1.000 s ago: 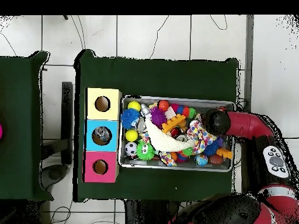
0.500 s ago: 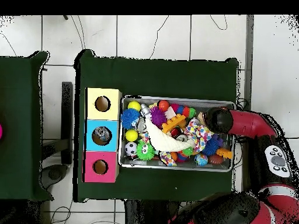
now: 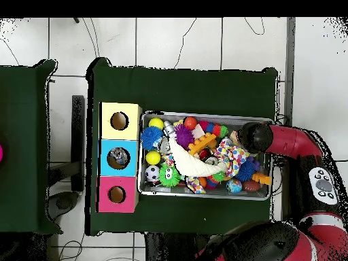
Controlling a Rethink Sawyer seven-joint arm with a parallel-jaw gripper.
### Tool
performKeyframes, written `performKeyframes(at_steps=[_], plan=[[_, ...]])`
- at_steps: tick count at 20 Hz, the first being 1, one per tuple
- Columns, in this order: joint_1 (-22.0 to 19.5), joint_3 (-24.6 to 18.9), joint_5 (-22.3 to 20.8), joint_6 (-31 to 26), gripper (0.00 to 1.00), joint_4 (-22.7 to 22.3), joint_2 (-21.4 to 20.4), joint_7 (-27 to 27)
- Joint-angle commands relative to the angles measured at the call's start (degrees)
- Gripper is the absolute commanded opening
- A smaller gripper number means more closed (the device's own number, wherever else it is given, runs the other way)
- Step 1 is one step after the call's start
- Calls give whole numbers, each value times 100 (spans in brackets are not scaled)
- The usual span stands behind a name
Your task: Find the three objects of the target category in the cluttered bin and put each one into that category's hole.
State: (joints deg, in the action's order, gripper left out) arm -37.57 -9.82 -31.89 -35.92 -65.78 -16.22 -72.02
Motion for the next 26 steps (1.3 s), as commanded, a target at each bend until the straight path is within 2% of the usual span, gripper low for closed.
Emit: performKeyframes(at_steps=[1, 6, 12, 21, 26], plan=[[-93, 122, 4, -1563, 100, -23, 482, 533], [82, 286, 51, -2668, 100, -56, 200, 697], [340, 690, -272, -3508, 100, 73, 93, 567], [391, 787, -283, -3283, 100, 52, 86, 434], [366, 779, -317, -2361, 100, -117, -23, 183]])
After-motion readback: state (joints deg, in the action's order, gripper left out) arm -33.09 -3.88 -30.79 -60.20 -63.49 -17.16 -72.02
